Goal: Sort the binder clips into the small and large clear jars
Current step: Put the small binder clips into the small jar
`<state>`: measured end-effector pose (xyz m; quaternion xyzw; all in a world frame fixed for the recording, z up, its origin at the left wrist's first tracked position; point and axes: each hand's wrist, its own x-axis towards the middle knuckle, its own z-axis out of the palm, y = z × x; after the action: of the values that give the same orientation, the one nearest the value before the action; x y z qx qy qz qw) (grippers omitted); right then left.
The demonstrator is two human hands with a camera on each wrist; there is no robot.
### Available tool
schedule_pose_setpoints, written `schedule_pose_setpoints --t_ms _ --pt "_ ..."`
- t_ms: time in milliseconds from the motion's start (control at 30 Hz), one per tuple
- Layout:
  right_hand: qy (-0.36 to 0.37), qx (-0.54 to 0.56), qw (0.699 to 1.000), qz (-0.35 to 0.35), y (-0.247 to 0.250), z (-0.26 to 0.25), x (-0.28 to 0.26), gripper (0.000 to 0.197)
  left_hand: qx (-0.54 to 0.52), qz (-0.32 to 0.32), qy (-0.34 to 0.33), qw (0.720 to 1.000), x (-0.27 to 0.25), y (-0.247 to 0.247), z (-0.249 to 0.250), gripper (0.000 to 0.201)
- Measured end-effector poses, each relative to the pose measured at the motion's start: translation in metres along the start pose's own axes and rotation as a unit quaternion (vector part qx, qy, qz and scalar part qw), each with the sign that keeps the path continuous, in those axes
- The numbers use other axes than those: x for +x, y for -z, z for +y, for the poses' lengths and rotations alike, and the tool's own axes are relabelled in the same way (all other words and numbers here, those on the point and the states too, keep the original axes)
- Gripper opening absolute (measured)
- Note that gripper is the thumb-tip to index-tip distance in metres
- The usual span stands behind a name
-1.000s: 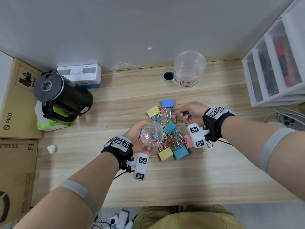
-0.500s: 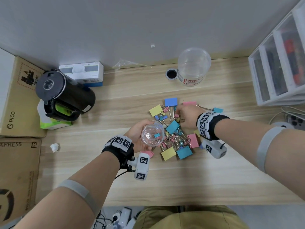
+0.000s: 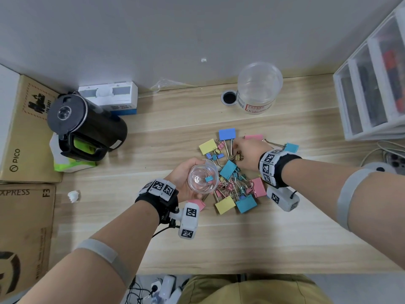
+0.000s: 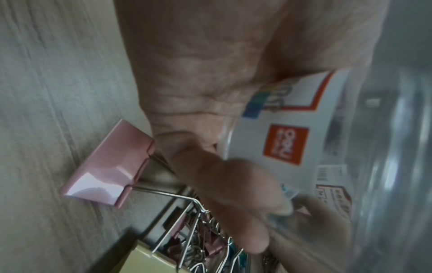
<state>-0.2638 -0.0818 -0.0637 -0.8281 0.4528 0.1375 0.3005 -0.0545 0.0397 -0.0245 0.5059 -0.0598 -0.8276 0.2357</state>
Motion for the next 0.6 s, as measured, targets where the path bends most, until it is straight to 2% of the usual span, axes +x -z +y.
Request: schedule_pose_setpoints --t_ms 200,400,600 --pt "-0.001 -0.014 1.000 -0.010 0.001 0.000 0.002 0.022 0.005 0.001 0.000 1.000 0.002 0.002 -0.002 0.043" --pt "-0.007 -0.006 1.000 -0.010 -0.001 0.003 -0.003 0.027 0.006 -0.010 -0.005 1.000 0.004 0.003 -0.004 0.043" --pt "0.029 0.012 0.999 -0.025 -0.001 0.011 -0.006 0.013 0.006 -0.008 0.000 1.000 0.004 0.005 -0.006 0.044"
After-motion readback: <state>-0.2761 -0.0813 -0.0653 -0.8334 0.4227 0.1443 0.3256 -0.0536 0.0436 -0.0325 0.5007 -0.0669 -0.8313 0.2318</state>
